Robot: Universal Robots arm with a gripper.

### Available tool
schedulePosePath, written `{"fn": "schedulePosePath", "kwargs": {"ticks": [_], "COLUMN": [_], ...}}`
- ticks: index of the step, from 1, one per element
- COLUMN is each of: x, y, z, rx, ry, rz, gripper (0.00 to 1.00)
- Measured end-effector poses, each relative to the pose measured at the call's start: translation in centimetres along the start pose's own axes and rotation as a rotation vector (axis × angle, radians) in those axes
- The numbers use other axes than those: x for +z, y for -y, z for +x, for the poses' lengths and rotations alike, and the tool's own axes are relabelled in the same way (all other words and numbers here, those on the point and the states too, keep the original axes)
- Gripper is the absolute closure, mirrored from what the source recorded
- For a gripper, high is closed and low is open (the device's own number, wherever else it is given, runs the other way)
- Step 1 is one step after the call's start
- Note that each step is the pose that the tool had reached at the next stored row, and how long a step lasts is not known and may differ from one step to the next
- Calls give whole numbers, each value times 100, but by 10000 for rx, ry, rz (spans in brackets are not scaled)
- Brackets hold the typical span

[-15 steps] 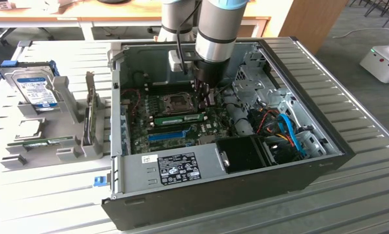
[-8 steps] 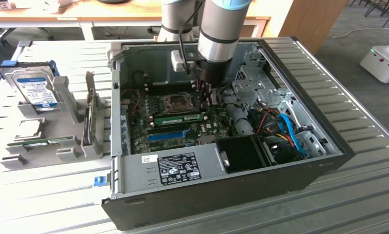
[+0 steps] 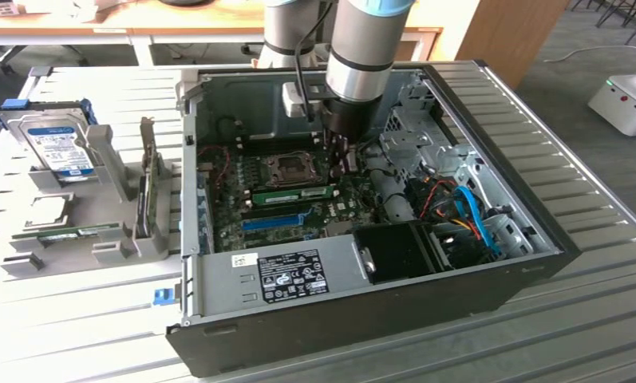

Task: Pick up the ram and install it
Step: 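Press down the ram until it locks into place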

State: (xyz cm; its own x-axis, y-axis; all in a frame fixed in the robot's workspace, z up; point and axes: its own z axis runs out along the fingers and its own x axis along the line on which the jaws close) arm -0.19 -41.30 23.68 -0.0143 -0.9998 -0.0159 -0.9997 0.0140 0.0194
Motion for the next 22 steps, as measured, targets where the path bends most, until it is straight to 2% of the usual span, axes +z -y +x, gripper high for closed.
{"fn": "schedulePosePath", "kwargs": {"ticks": [4, 10, 22], "x": [12, 90, 115], "y": [1, 2, 2], "z": [-1, 2, 2], "rx": [-1, -1, -1], "ry": [4, -1, -4], "rz": [2, 0, 0], "gripper": [89, 89, 89]}}
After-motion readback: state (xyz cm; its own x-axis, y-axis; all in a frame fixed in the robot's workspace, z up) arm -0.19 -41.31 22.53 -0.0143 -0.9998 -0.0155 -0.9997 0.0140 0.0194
